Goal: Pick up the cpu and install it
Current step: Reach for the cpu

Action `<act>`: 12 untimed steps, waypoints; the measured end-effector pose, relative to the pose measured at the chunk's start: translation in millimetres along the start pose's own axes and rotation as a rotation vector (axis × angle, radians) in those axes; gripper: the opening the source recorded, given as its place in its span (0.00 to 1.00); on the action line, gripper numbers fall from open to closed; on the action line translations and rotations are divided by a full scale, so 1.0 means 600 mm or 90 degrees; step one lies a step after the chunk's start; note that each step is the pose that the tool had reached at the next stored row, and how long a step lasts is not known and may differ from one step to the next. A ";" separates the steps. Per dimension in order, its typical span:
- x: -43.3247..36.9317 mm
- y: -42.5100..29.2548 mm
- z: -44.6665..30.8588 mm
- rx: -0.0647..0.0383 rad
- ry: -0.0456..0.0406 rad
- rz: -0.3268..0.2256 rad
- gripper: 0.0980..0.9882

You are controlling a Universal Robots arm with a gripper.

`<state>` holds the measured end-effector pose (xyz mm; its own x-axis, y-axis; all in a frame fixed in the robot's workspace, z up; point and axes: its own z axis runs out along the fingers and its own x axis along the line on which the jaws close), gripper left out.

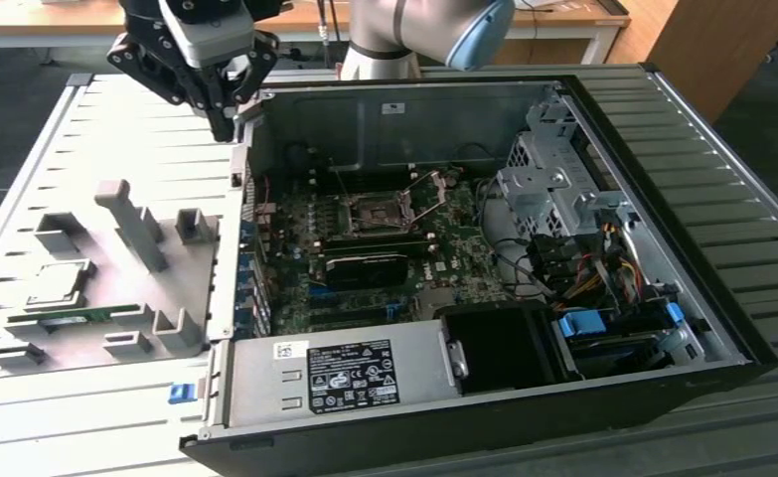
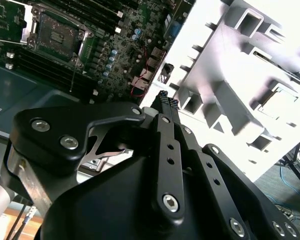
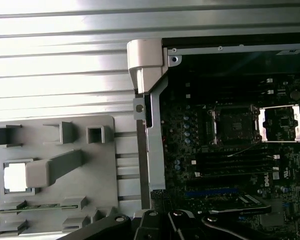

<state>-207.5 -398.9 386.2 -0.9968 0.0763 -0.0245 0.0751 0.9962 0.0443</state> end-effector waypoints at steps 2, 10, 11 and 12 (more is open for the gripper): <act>0.002 0.000 0.000 0.000 0.0000 0.000 0.01; 0.012 -0.001 0.001 0.000 0.0000 0.000 0.01; 0.014 -0.001 0.002 0.000 0.0000 0.000 0.01; 0.015 -0.001 0.002 0.000 0.0000 0.000 0.01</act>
<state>-216.5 -398.9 384.9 -0.9968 0.0762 -0.0245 0.0751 0.9962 0.0444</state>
